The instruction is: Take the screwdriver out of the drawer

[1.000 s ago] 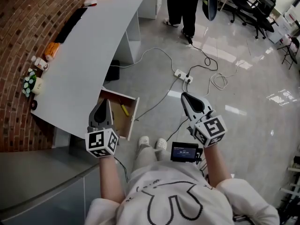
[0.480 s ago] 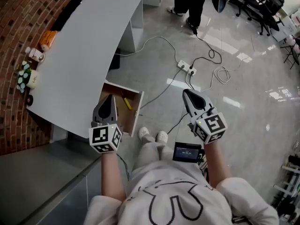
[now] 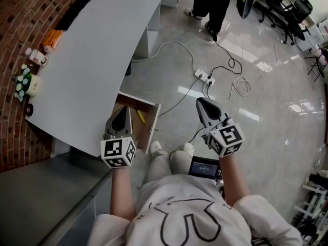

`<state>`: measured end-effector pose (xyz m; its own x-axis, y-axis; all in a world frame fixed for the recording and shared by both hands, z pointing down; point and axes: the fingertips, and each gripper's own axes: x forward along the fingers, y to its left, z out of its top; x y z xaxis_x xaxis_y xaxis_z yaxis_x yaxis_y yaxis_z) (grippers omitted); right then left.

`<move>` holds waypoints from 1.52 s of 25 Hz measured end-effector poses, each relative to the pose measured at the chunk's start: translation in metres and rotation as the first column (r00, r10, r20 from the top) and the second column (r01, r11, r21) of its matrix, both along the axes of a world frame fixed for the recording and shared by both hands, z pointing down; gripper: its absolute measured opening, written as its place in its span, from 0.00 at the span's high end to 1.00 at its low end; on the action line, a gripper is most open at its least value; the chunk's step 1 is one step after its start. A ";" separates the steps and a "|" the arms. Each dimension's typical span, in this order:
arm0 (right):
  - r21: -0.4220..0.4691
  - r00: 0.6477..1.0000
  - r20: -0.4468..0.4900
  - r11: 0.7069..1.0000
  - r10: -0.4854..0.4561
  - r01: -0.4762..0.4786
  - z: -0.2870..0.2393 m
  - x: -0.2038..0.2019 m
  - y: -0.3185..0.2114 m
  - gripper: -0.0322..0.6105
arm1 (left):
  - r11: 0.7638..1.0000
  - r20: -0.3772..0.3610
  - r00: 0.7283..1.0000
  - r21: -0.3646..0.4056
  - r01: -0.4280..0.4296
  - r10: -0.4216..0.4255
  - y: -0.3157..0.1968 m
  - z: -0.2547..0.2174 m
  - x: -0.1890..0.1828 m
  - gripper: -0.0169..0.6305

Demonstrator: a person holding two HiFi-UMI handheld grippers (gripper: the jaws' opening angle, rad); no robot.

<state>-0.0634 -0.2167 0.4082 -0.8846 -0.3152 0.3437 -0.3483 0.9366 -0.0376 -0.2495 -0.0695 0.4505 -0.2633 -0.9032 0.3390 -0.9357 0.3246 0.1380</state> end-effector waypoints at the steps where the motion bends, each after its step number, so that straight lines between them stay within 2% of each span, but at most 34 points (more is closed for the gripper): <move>1: -0.004 1.000 -0.005 1.000 0.002 -0.002 0.002 0.001 -0.002 0.91 | 1.000 -0.003 1.000 -0.002 0.003 -0.003 0.000 0.002 0.000 0.95; 7: -0.039 0.999 -0.025 0.999 -0.027 0.026 0.018 0.002 -0.015 0.91 | 0.998 -0.014 0.998 -0.031 0.055 -0.055 -0.003 0.015 -0.002 0.95; 16: -0.073 0.981 -0.070 0.982 -0.180 0.175 0.064 -0.015 -0.058 0.91 | 0.976 -0.019 0.981 -0.109 0.187 -0.191 -0.015 0.062 -0.003 0.95; 22: -0.136 0.966 -0.110 0.966 -0.234 0.219 0.124 -0.028 -0.065 0.91 | 0.962 -0.051 0.975 -0.183 0.201 -0.214 -0.017 0.117 0.002 0.95; 31: -0.204 0.948 -0.136 0.945 -0.287 0.257 0.207 -0.056 -0.066 0.91 | 0.937 -0.155 0.955 -0.285 0.202 -0.253 -0.016 0.209 -0.010 0.95; 38: -0.251 0.944 -0.159 0.937 -0.289 0.244 0.268 -0.061 -0.059 0.91 | 0.919 -0.205 0.949 -0.362 0.155 -0.241 -0.022 0.271 -0.024 0.95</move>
<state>-0.1244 -0.2759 0.6759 -0.8361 0.0286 0.5479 -0.1084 0.9703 -0.2161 -0.2735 -0.0910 0.7217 -0.2964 -0.6612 0.6892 -0.7995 0.5665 0.1997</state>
